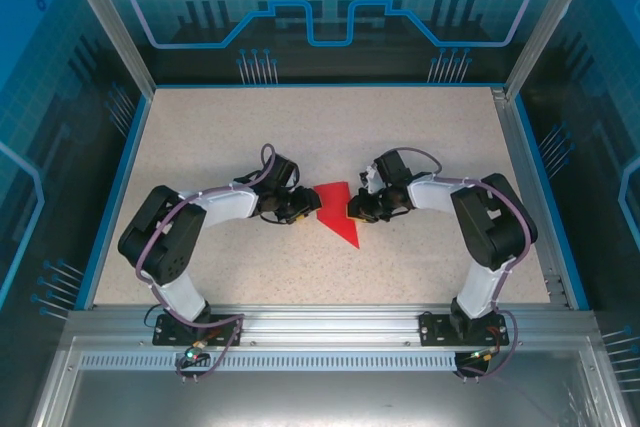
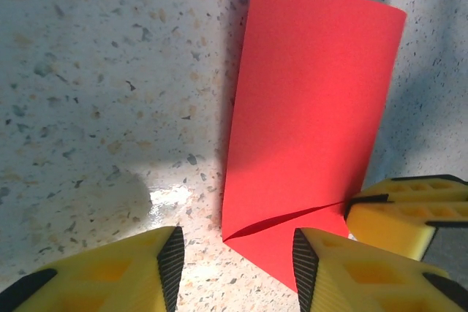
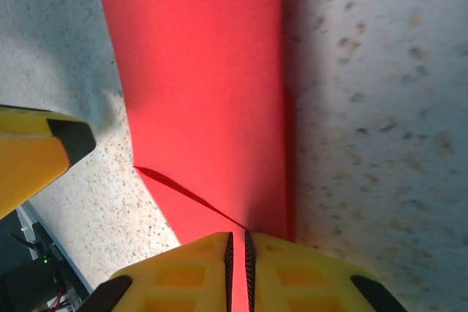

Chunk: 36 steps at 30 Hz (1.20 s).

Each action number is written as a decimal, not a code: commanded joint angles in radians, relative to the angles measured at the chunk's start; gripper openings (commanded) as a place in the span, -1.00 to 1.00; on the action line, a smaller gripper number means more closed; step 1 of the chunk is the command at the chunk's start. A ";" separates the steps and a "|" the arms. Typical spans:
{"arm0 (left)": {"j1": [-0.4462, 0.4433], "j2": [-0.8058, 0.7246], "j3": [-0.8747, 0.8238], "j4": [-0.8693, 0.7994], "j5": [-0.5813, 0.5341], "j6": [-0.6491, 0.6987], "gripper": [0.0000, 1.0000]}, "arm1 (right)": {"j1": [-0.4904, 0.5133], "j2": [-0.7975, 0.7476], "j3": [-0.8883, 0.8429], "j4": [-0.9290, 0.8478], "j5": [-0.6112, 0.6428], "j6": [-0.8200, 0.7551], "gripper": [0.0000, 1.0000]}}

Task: Fold a paper plane with a square sheet of paper (pick it up from the middle)
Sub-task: Fold the wing for the fifth time at the center of the table.

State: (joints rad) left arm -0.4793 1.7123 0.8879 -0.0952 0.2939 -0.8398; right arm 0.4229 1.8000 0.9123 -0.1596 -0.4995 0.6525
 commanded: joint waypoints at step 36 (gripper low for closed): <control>0.027 0.137 0.030 0.221 0.173 -0.122 -0.11 | -0.060 0.127 -0.081 0.031 0.031 -0.012 -0.70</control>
State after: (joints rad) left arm -0.4686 1.8256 0.8902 0.0925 0.4282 -0.9405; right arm 0.3668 1.8400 0.8551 -0.0517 -0.5888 0.6765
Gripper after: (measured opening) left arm 0.448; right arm 0.149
